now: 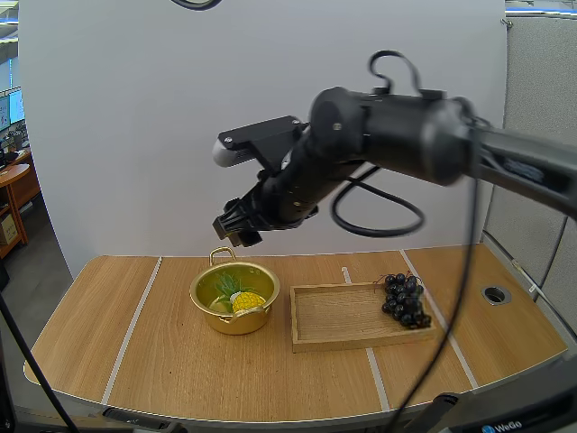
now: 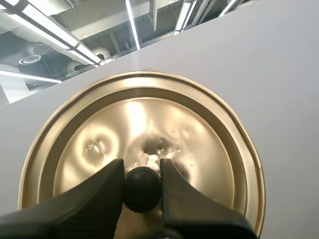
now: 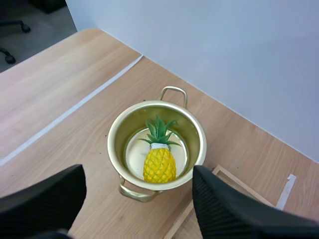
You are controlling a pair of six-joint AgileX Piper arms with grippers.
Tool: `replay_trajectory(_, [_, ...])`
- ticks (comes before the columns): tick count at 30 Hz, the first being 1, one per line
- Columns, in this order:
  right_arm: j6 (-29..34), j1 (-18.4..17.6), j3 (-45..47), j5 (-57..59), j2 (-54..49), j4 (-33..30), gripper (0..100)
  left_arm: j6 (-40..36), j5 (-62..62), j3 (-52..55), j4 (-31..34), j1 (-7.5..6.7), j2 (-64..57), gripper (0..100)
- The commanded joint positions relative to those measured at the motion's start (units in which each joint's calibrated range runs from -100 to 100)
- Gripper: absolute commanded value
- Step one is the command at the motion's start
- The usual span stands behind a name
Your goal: Open the pot, put the pineapple inside, and close it
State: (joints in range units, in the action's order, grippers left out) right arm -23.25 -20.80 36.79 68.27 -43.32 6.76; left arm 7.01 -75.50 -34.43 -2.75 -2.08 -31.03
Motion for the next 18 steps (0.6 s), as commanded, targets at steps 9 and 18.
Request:
replay_trajectory(9, [3.23, -0.04, 3.41, 11.27, -17.67, -4.50, 100, -0.57, 0.67, -0.42, 0.49, -0.07, -0.26, 0])
replay_trajectory(18, [5.16, 0.93, 12.52, 12.94, -27.84, -7.50, 100, -0.57, 0.67, -0.42, 0.49, -0.07, -0.26, 0])
